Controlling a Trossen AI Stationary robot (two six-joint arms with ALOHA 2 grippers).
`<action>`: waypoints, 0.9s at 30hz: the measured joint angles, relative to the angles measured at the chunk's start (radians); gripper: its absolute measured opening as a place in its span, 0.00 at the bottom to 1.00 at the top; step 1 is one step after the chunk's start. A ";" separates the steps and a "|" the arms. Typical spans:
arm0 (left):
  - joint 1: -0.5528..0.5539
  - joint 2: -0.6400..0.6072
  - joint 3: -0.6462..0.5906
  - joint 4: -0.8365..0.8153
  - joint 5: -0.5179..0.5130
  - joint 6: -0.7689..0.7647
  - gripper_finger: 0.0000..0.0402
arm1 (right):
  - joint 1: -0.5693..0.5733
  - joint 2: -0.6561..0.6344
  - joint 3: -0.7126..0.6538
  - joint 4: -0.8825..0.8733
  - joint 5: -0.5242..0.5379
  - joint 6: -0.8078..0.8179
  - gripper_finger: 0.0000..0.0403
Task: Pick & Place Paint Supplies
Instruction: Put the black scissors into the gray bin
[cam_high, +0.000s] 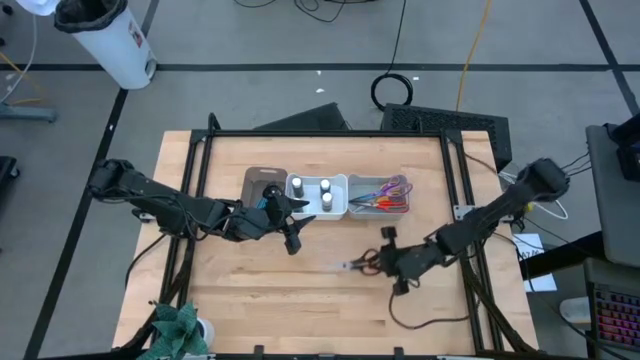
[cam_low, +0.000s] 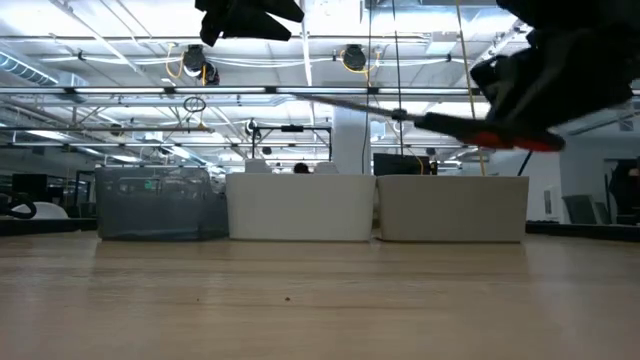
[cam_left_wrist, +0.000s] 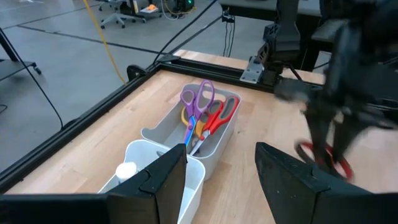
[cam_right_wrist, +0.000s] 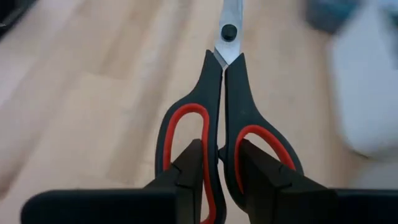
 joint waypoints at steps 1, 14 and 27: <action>0.000 0.000 0.000 0.000 0.000 0.000 0.50 | 0.000 -0.040 0.000 -0.040 0.031 0.006 0.15; 0.001 0.000 0.000 0.003 0.001 -0.032 0.50 | -0.174 -0.488 -0.200 0.096 0.330 -0.091 0.15; 0.012 0.000 0.000 0.004 0.001 -0.026 0.50 | -0.340 -0.472 -0.455 0.987 -0.350 -0.083 0.15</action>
